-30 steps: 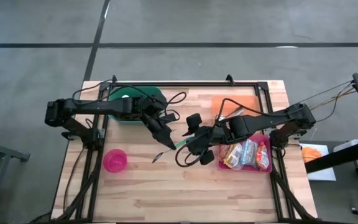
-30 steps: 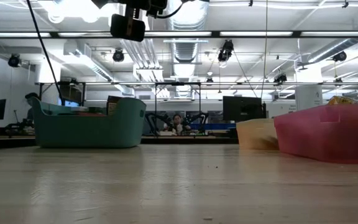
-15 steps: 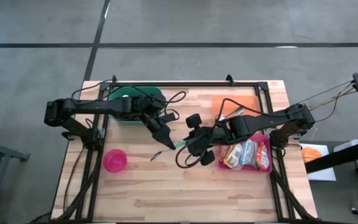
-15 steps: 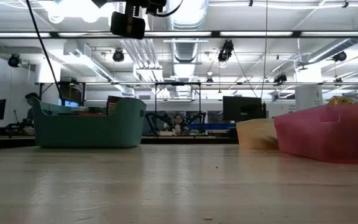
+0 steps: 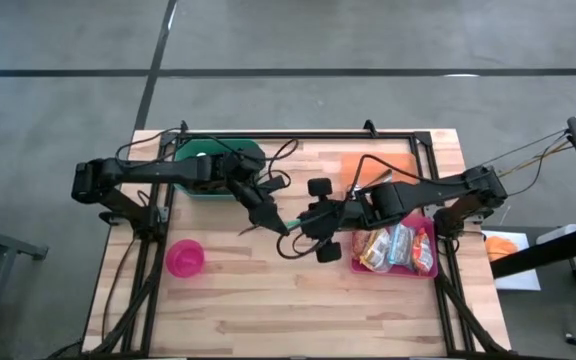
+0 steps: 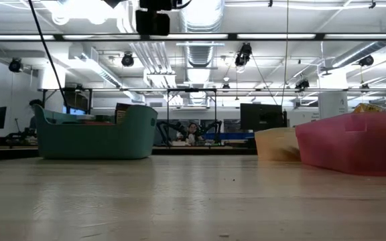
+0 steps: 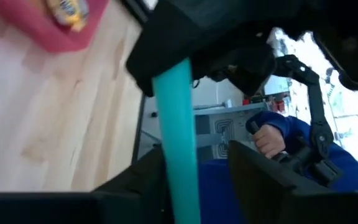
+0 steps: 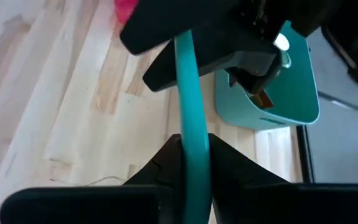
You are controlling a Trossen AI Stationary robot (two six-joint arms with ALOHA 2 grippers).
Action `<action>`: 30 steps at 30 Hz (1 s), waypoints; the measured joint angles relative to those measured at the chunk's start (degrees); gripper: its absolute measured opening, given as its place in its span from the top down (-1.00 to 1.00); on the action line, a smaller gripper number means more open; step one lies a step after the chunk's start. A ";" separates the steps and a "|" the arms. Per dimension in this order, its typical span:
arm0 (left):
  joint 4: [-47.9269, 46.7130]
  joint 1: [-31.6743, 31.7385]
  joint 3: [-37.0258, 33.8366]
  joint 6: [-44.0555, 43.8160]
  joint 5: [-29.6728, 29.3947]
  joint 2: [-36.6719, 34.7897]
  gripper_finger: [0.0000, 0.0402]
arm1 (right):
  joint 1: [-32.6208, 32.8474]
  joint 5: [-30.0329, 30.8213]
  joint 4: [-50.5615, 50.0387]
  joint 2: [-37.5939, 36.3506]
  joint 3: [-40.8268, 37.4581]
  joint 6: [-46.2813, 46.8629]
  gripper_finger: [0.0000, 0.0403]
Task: Pick & Place Food Item
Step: Put the light blue spoon into the orange bin
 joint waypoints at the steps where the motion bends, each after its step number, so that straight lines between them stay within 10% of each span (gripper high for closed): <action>1: 1.24 0.02 0.00 -0.01 0.12 0.00 0.13 | 0.01 0.00 -0.50 -0.04 0.26 0.88 0.79; 11: 5.21 3.14 -0.07 0.03 -4.31 -2.67 -0.28 | -0.02 2.35 -10.88 -0.23 4.28 11.34 0.79; 30: 4.61 7.41 -0.07 6.20 -18.08 -17.55 -0.30 | -3.75 6.77 -26.80 -12.36 -3.56 29.98 0.79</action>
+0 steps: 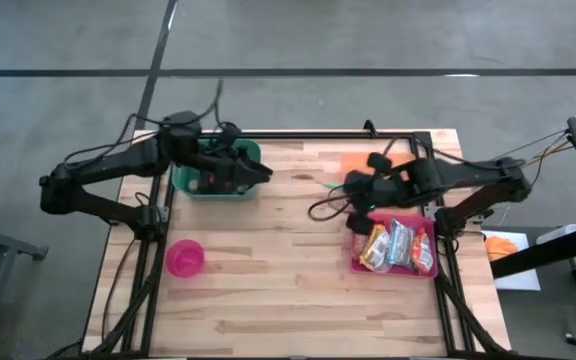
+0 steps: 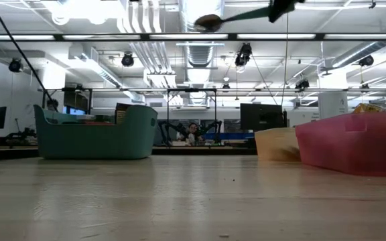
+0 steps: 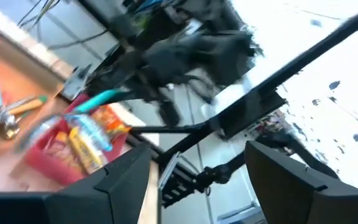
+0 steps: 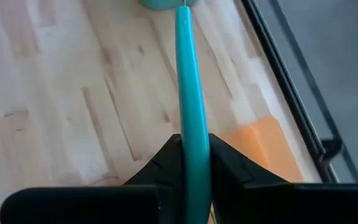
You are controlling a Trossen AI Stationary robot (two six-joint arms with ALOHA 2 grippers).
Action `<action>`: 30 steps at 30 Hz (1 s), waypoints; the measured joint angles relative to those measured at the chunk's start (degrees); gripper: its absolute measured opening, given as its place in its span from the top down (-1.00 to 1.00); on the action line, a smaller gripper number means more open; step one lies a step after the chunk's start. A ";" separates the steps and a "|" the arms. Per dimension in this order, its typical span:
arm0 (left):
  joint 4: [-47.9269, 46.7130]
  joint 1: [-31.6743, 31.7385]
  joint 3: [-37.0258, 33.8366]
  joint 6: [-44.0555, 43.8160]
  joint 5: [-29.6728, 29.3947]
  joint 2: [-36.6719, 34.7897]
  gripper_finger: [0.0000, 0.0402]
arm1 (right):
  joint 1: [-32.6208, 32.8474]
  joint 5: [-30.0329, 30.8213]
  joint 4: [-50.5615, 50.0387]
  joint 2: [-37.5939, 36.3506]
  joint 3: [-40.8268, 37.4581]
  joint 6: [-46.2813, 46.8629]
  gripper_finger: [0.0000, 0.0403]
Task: Pick & Place Food Item
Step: Put the light blue spoon into the orange bin
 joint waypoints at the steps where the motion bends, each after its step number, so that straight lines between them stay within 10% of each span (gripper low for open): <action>1: 0.01 0.01 0.00 0.12 0.07 -0.89 -0.30 | -0.39 -0.02 0.08 -1.60 -1.49 0.73 0.79; 15: -7.70 0.02 -0.42 4.43 -0.03 -6.73 -0.30 | -11.59 -10.13 1.85 -27.18 -28.95 9.59 0.79; 30: -9.83 0.00 -0.42 4.81 -0.01 -6.98 -0.30 | -32.16 -24.61 11.84 -27.44 -41.61 -2.66 0.79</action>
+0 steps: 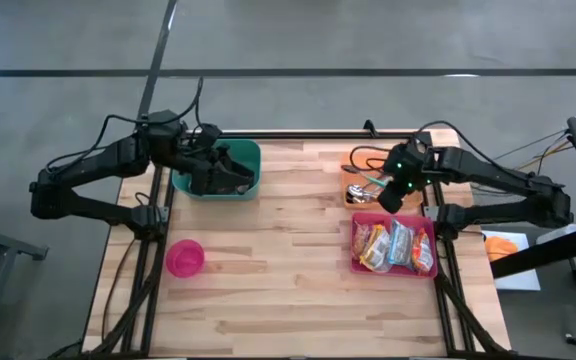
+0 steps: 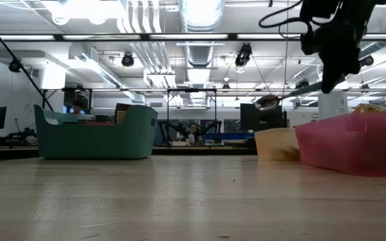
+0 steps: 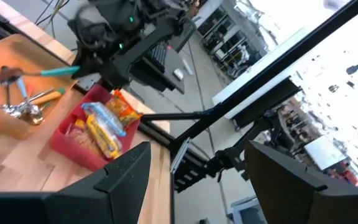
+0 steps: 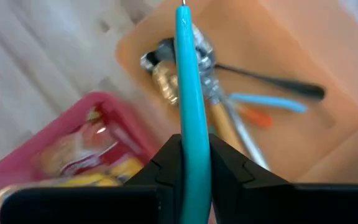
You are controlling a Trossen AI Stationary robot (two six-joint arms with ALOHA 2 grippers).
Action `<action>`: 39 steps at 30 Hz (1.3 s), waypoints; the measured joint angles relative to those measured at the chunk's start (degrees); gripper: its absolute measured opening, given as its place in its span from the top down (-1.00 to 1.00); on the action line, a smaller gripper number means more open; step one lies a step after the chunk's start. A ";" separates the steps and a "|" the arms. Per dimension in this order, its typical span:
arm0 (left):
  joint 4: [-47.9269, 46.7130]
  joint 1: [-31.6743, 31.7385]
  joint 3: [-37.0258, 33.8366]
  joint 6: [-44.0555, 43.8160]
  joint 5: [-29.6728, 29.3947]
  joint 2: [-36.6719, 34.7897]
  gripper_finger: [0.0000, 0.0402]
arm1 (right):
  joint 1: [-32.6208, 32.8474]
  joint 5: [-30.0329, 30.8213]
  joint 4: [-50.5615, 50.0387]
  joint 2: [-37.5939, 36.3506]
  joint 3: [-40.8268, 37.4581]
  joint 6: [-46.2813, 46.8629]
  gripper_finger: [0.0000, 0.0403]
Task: Pick & Place Food Item
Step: Put the light blue spoon into the orange bin
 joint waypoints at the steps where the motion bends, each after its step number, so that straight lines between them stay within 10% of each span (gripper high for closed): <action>1: -0.62 0.00 0.00 0.47 0.00 -0.01 -0.30 | -0.98 0.02 0.52 0.00 -0.55 -1.25 0.79; 39: -3.11 -0.02 0.00 2.76 -0.01 0.03 -0.30 | -10.29 -5.95 21.02 14.59 -13.66 -5.99 0.79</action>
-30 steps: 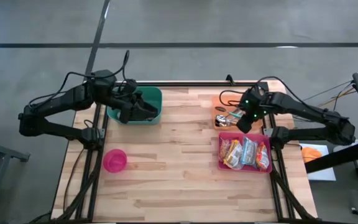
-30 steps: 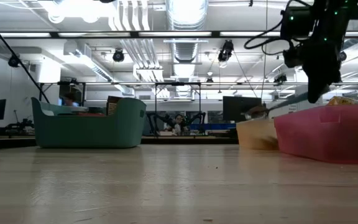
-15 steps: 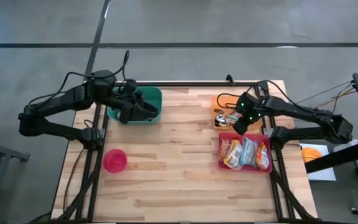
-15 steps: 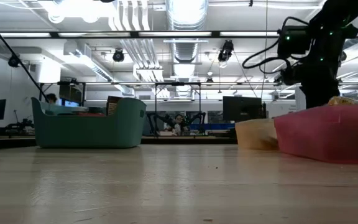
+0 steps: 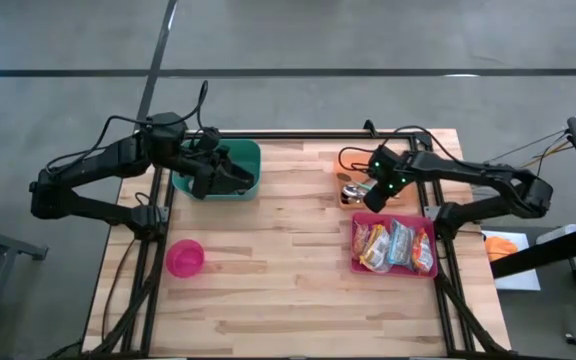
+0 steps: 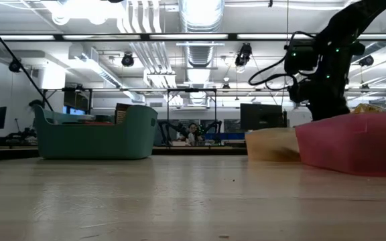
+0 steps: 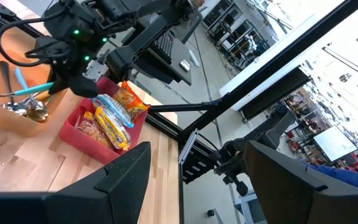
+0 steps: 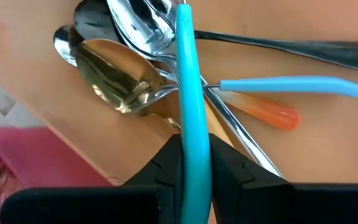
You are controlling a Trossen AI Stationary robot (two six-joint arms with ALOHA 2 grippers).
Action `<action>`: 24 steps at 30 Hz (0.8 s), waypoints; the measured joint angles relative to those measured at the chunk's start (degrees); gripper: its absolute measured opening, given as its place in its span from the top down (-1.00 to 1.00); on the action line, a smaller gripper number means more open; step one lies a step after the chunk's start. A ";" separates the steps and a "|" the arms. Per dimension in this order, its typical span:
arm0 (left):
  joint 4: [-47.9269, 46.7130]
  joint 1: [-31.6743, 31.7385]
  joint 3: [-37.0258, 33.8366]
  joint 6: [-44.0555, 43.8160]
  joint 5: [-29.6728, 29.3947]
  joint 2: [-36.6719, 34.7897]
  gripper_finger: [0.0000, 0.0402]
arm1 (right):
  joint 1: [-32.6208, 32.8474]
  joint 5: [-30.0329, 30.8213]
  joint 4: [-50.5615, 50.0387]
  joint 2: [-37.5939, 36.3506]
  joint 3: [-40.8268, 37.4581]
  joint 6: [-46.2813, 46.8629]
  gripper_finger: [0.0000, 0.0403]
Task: Pick & Place Food Item
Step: Put the light blue spoon into the orange bin
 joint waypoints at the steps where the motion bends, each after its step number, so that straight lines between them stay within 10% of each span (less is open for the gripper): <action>1: 0.00 0.00 0.00 0.02 0.00 0.00 -0.30 | -0.07 -0.36 1.23 0.50 -0.25 -0.47 0.79; 24: -0.06 0.04 0.00 -0.02 0.00 0.00 -0.30 | -0.02 -3.08 6.63 7.79 -1.09 -7.97 0.50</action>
